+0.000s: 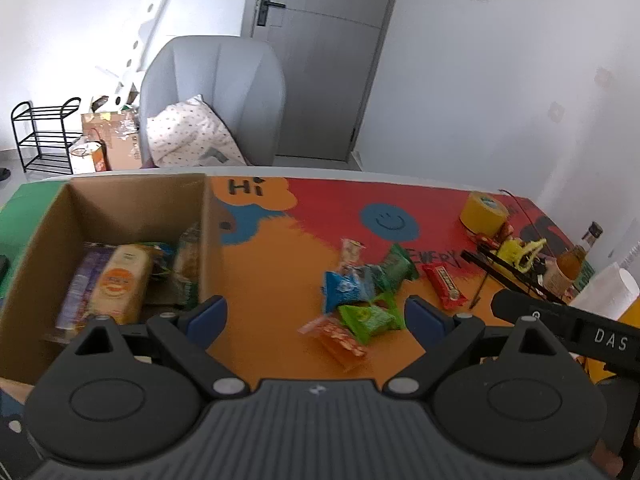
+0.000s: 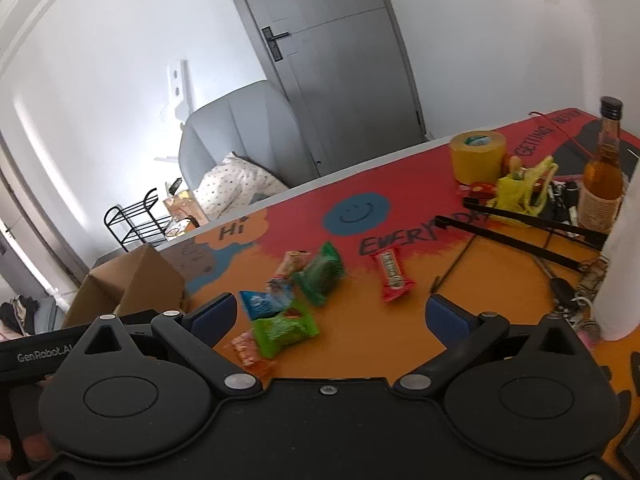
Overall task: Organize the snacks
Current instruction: 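Move both grippers back to the snack pile on the table, then grasp the red-and-white candy with the left gripper while the right gripper grasps the red chocolate bar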
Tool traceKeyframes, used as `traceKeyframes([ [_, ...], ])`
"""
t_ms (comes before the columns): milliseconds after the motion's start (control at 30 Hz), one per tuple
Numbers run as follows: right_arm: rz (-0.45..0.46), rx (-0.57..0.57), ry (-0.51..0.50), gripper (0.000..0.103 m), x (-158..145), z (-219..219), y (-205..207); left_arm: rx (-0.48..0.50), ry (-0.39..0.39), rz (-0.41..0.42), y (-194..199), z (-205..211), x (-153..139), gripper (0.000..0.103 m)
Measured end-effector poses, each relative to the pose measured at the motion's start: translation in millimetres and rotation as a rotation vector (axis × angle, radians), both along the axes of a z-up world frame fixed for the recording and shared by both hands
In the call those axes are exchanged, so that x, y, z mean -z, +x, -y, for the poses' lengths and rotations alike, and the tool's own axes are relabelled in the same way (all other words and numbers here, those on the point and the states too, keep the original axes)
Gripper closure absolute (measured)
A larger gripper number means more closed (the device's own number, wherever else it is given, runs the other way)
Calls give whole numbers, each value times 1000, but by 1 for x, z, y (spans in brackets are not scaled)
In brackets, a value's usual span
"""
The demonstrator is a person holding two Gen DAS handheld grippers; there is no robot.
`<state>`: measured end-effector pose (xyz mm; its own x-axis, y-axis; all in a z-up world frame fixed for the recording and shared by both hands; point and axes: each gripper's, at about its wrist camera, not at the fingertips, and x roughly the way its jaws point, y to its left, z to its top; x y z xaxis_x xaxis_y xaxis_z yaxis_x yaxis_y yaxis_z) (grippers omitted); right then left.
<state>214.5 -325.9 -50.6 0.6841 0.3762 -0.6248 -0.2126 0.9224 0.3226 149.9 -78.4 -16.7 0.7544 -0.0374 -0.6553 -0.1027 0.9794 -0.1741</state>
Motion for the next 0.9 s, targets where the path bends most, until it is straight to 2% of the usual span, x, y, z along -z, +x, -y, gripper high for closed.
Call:
traceKeyframes([
  [267, -8, 17, 10, 0, 15, 21, 11, 44, 9, -27, 14, 27, 11, 4],
  [467, -9, 9, 16, 1, 26, 27, 21, 36, 20, -58, 25, 42, 27, 4],
  [567, -5, -5, 16, 7, 31, 28, 26, 33, 23, -47, 27, 46, 34, 5],
  [633, -13, -17, 25, 18, 34, 29, 31, 21, 25, -43, 28, 48, 39, 7],
  [700, -20, -27, 33, 23, 38, 30, 35, 9, 20, -43, 31, 49, 45, 8],
  [800, -25, -41, 41, 29, 43, 29, 42, -7, 12, -47, 34, 49, 52, 19],
  [900, -36, -56, 49, 37, 49, 27, 49, -29, -2, -62, 36, 47, 60, 34],
])
